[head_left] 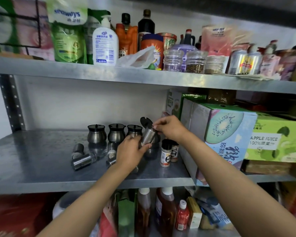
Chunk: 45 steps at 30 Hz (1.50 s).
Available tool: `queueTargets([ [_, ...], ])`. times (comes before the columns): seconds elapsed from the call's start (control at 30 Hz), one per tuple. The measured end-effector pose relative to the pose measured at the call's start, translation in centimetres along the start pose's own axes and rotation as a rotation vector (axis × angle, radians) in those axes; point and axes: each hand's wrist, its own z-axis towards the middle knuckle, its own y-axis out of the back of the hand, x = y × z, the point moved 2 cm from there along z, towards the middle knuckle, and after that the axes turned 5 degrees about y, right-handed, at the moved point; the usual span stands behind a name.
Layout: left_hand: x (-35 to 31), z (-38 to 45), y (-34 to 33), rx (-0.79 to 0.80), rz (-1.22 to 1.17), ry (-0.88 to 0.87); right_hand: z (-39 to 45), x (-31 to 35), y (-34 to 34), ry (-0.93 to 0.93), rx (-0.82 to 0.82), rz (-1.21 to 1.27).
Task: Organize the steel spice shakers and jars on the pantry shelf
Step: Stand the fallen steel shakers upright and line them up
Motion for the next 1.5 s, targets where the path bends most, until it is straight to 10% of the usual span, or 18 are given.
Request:
queueTargets([
  [0.97,4.3,-1.0,1.4,0.13,0.0,-0.124,-0.4,-2.0,-4.3,-0.002,0.305,-0.713],
  [1.5,3.7,-1.5,2.5,0.159,-0.029,-0.117,-0.9,-1.2,-4.1,0.067,0.17,-0.76],
])
